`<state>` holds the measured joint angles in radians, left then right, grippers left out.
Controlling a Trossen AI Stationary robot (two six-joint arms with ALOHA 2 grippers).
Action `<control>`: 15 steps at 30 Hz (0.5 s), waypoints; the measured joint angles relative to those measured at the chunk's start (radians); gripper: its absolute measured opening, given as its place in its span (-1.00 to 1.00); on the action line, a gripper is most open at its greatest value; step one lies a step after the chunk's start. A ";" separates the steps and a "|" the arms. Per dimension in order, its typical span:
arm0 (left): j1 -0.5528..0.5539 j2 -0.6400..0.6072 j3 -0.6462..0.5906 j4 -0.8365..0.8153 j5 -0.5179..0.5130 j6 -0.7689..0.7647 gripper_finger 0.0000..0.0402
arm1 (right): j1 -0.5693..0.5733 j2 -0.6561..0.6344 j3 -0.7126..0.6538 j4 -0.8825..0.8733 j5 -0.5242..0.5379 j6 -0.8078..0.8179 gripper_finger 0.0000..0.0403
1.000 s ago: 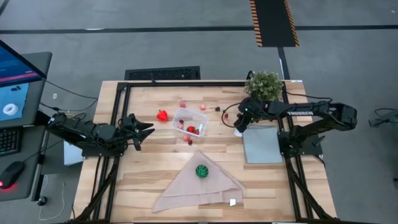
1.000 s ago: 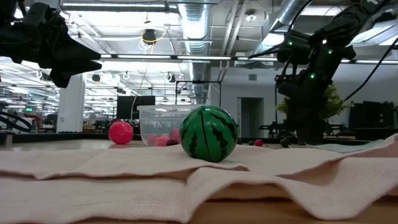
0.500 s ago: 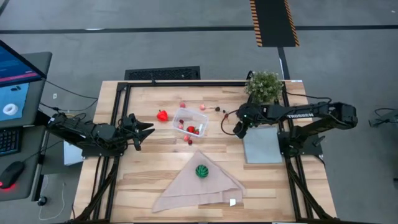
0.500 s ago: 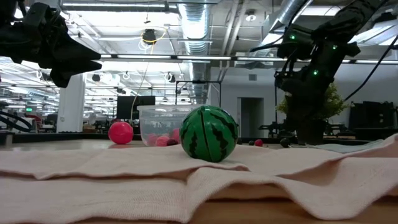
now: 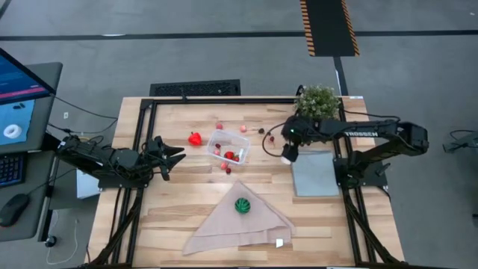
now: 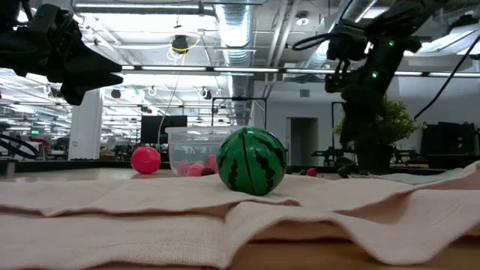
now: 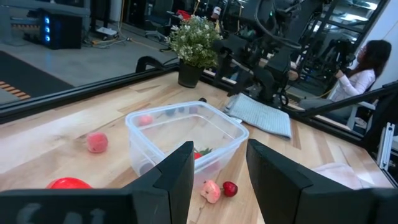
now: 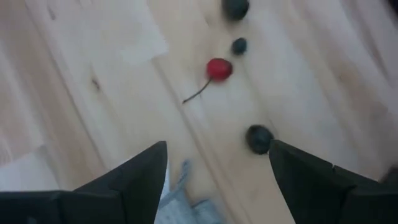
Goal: Pick and placing Produce into tupperware
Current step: Put the black cherry into the transparent bin
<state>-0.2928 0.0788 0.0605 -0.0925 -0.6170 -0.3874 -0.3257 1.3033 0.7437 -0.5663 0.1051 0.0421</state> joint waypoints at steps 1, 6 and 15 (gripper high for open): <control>0.000 0.000 0.000 0.000 0.000 0.000 -0.31 | -0.009 0.015 0.019 -0.029 -0.001 -0.016 0.52; 0.000 0.000 0.000 0.000 0.000 0.003 -0.31 | -0.039 0.148 0.124 -0.182 -0.003 -0.076 0.52; 0.000 0.001 0.000 0.000 0.000 0.003 -0.31 | -0.012 0.406 0.401 -0.399 -0.004 -0.214 0.52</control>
<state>-0.2930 0.0797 0.0607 -0.0925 -0.6174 -0.3843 -0.3381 1.7093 1.1446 -0.9652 0.1016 -0.1723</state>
